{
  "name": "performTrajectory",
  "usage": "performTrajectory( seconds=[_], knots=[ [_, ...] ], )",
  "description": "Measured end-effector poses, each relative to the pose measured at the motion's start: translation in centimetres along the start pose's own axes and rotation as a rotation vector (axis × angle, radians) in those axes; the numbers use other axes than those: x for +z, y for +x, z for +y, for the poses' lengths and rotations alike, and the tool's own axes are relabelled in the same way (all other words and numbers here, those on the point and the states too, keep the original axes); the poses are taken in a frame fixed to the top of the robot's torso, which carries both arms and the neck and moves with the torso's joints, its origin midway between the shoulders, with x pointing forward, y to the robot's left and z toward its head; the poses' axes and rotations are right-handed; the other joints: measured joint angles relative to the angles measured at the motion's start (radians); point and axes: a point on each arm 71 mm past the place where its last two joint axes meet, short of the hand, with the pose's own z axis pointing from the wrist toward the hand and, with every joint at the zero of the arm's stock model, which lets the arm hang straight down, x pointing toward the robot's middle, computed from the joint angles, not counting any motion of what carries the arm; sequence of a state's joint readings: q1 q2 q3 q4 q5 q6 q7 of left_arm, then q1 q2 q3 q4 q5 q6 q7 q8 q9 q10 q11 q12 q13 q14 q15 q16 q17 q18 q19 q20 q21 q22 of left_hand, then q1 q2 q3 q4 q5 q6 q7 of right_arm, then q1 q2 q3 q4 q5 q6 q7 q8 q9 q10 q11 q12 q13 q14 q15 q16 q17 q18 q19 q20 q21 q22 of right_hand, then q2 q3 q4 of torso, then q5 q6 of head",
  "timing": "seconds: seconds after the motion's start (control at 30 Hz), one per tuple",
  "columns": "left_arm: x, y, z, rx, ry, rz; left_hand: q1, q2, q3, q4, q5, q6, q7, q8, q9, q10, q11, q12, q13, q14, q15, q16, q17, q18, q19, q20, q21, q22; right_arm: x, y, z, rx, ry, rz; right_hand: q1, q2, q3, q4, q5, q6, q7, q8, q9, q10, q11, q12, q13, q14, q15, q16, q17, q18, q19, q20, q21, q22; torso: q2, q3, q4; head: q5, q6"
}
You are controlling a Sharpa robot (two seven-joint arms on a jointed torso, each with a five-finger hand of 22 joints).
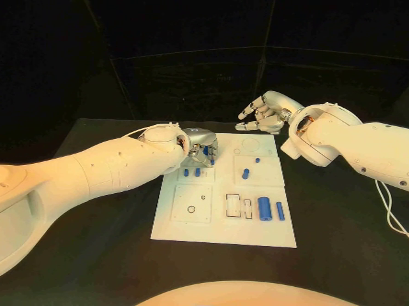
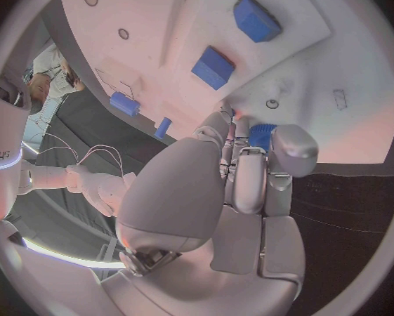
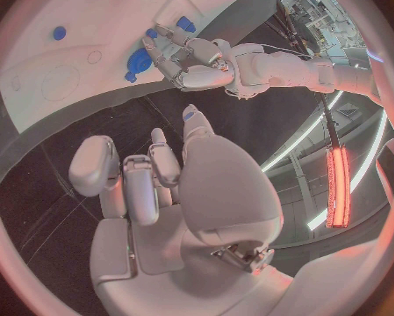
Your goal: Assemble the parts on the task board
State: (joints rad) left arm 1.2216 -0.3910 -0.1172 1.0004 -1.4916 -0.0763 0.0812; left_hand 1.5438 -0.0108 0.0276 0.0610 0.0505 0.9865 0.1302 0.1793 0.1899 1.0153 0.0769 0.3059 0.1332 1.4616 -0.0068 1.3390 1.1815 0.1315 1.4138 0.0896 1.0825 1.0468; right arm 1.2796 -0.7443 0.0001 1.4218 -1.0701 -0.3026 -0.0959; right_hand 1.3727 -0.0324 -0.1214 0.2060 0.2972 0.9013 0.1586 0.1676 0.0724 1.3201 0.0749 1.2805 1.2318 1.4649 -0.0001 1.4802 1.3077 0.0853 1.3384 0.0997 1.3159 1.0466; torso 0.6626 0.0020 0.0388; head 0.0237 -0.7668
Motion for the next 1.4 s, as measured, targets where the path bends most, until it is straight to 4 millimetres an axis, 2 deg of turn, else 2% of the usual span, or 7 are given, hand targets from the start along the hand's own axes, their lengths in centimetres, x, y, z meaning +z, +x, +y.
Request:
performTrajectory(
  seconds=[0.27, 0.37, 0.57, 0.73, 0.93, 1.2, 1.4],
  knots=[
    [0.2, 0.0, -0.2, 0.000, 0.003, -0.001, -0.004, 0.004, 0.006, 0.000, 0.000, 0.004, -0.004, -0.005, -0.004, 0.007, 0.000, -0.004, -0.004, 0.000, 0.000, 0.000, -0.003, 0.000, 0.007, 0.000, 0.006, 0.009, 0.0, 0.1, 0.1, 0.000, -0.002, 0.002, 0.000, 0.000, 0.000, 0.000, 0.000, 0.000, 0.000, 0.000, 0.000, 0.000, 0.000, 0.000, 0.000, 0.000, 0.000, 0.000, 0.000, 0.000, 0.000, 0.000, 0.000, 0.000, 0.000, 0.0002, 0.0000, -0.003, 0.000],
    [0.2, 0.0, -0.3, 0.000, 0.003, -0.001, -0.004, 0.004, 0.009, 0.002, 0.000, 0.007, 0.000, -0.005, -0.005, 0.011, -0.004, -0.005, -0.006, 0.000, 0.000, 0.000, -0.004, -0.015, 0.007, 0.000, 0.011, 0.013, 0.0, 0.1, 0.1, 0.000, -0.002, 0.002, 0.000, 0.000, 0.000, 0.000, 0.000, 0.000, 0.000, 0.000, 0.000, 0.000, 0.000, 0.000, 0.000, 0.000, 0.000, 0.000, 0.000, 0.000, 0.000, 0.000, 0.000, 0.000, 0.000, 0.0002, -0.0001, -0.004, -0.001],
    [0.3, 0.0, -0.3, 0.000, 0.003, -0.002, 0.004, 0.012, 0.036, -0.005, 0.000, 0.024, -0.006, -0.009, -0.011, 0.034, -0.006, -0.017, -0.018, 0.004, -0.004, 0.000, -0.007, -0.015, 0.011, -0.004, 0.024, 0.026, 0.1, 0.1, 0.1, 0.000, -0.002, 0.003, 0.000, 0.000, 0.000, 0.000, 0.000, 0.000, 0.000, 0.000, 0.000, 0.000, 0.000, 0.000, 0.000, 0.000, 0.000, 0.000, 0.000, 0.000, 0.000, 0.000, 0.000, 0.000, 0.000, 0.0001, 0.0001, -0.005, -0.001],
    [0.4, 0.1, -0.3, 0.000, 0.002, -0.004, 0.021, 0.029, 0.084, -0.021, 0.000, 0.055, -0.007, -0.009, -0.015, 0.071, -0.012, -0.029, -0.024, 0.007, -0.008, 0.000, -0.011, -0.015, 0.015, -0.008, 0.038, 0.045, 0.1, 0.1, 0.1, 0.000, -0.002, 0.003, 0.000, 0.000, 0.000, 0.000, 0.000, 0.000, 0.000, 0.000, 0.000, 0.000, 0.000, 0.000, 0.000, 0.000, 0.000, 0.000, 0.000, 0.000, 0.000, 0.000, 0.000, 0.000, 0.000, -0.0001, 0.0006, -0.006, -0.002],
    [0.4, 0.1, -0.2, 0.000, -0.002, -0.007, 0.024, 0.030, 0.147, -0.049, -0.004, 0.086, -0.007, -0.013, -0.019, 0.108, -0.016, -0.044, -0.031, 0.004, -0.011, 0.005, -0.012, -0.015, 0.018, -0.011, 0.045, 0.054, 0.1, 0.1, 0.1, 0.000, -0.002, 0.004, 0.000, 0.000, 0.000, 0.000, 0.000, 0.000, 0.000, 0.000, 0.000, 0.000, 0.000, 0.000, 0.000, 0.000, 0.000, 0.000, 0.000, 0.000, 0.000, 0.000, 0.000, 0.000, -0.001, -0.0003, 0.0008, -0.006, -0.004],
    [0.0, 0.2, 0.1, -0.001, -0.006, -0.027, -0.008, -0.008, 0.271, -0.088, 0.000, 0.108, -0.004, -0.039, -0.029, 0.138, -0.012, -0.090, -0.038, 0.004, -0.011, 0.013, -0.017, -0.015, 0.018, -0.011, 0.054, 0.067, 0.1, 0.1, 0.1, 0.000, -0.002, 0.004, 0.000, 0.000, 0.000, 0.000, 0.000, 0.000, 0.000, 0.000, 0.000, 0.000, 0.000, 0.000, 0.000, 0.000, 0.000, 0.000, 0.000, 0.000, 0.000, 0.000, 0.000, 0.000, -0.001, -0.0003, 0.0014, -0.008, -0.002],
    [-0.6, -0.1, 0.2, -0.014, 0.002, -0.050, -0.038, -0.017, 0.300, -0.095, 0.000, 0.116, -0.002, -0.047, -0.033, 0.150, -0.015, -0.102, -0.038, 0.004, -0.011, 0.016, -0.023, -0.015, 0.018, -0.011, 0.056, 0.072, 0.0, 0.0, 0.0, 0.000, 0.000, 0.003, 0.000, 0.000, 0.000, 0.000, 0.000, 0.000, 0.000, 0.000, 0.000, 0.000, 0.000, 0.000, 0.000, 0.000, 0.000, 0.000, 0.000, 0.000, 0.000, 0.000, 0.000, 0.000, -0.001, -0.0003, 0.0028, -0.008, 0.000]
  ],
)
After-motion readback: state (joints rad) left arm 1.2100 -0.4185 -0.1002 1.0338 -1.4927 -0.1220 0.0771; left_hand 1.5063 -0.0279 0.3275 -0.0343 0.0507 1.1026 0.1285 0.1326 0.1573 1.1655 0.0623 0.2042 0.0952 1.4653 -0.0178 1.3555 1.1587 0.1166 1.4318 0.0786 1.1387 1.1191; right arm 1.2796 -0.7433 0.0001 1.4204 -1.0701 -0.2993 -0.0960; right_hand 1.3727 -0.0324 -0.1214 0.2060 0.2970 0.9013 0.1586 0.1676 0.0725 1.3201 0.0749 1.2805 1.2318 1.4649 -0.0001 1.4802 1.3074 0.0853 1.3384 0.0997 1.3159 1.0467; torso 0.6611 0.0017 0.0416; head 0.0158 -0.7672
